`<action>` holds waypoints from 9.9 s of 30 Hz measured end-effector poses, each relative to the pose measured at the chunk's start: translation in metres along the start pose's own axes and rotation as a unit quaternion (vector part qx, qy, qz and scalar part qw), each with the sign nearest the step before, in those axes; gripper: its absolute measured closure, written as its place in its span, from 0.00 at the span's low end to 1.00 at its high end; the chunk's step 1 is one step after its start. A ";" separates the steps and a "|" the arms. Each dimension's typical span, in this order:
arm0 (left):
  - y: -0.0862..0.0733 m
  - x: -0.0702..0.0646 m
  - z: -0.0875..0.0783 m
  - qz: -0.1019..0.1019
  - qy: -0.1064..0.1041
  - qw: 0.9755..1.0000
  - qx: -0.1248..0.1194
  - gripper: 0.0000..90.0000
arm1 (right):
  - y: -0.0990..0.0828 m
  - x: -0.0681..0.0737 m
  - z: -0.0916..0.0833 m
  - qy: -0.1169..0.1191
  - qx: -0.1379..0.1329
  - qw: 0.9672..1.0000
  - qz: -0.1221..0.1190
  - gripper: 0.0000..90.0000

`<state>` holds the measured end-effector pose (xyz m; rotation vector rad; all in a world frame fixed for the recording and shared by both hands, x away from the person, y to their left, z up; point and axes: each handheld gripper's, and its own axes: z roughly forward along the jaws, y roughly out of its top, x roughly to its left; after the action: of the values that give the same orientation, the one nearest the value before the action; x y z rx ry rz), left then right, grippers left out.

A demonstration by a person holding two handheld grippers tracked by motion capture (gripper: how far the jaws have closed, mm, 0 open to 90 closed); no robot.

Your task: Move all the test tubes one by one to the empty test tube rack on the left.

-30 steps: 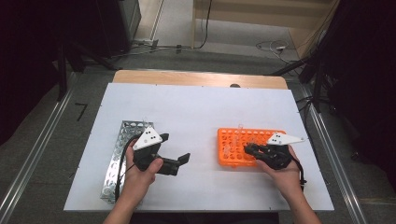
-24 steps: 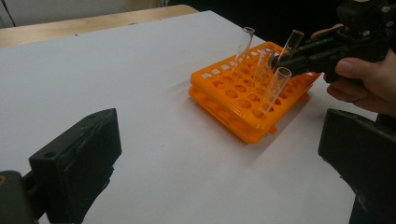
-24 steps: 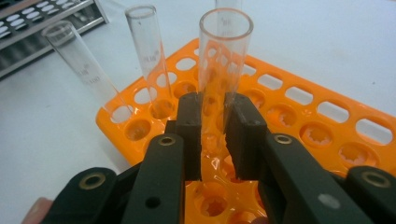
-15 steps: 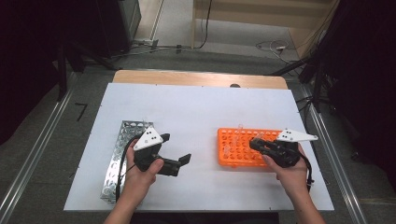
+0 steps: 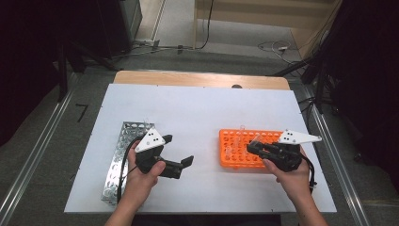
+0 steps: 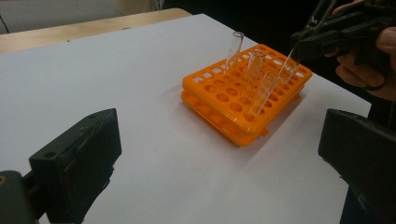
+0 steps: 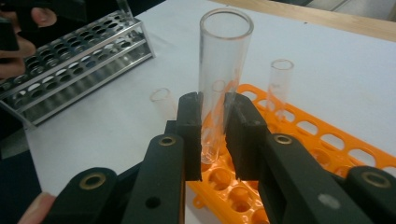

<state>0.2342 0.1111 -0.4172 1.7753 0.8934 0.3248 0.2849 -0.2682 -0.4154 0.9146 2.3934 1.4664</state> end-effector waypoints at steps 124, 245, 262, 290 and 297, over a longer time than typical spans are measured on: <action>0.023 0.057 -0.044 -0.016 0.103 0.992 -0.066 0.84 | -0.028 -0.013 -0.029 -0.004 -0.026 1.000 0.008 0.00; -0.005 0.038 -0.021 -0.009 0.070 0.997 -0.019 0.00 | 0.005 -0.035 0.012 -0.081 -0.017 0.995 0.049 0.12; -0.007 0.028 -0.013 0.001 0.052 0.999 -0.009 0.00 | 0.000 -0.047 0.059 -0.078 0.056 0.994 0.058 0.57; -0.007 0.022 -0.009 0.001 0.047 0.999 -0.003 0.00 | -0.001 -0.038 0.078 -0.096 0.093 0.991 0.032 0.81; -0.007 0.018 -0.006 0.004 0.045 0.999 -0.001 0.00 | -0.001 -0.036 0.078 -0.103 0.094 0.990 0.022 0.82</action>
<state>0.2402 0.1293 -0.4245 1.7739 0.9499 0.4131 0.3486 -0.2321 -0.4601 1.1081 2.3986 1.1116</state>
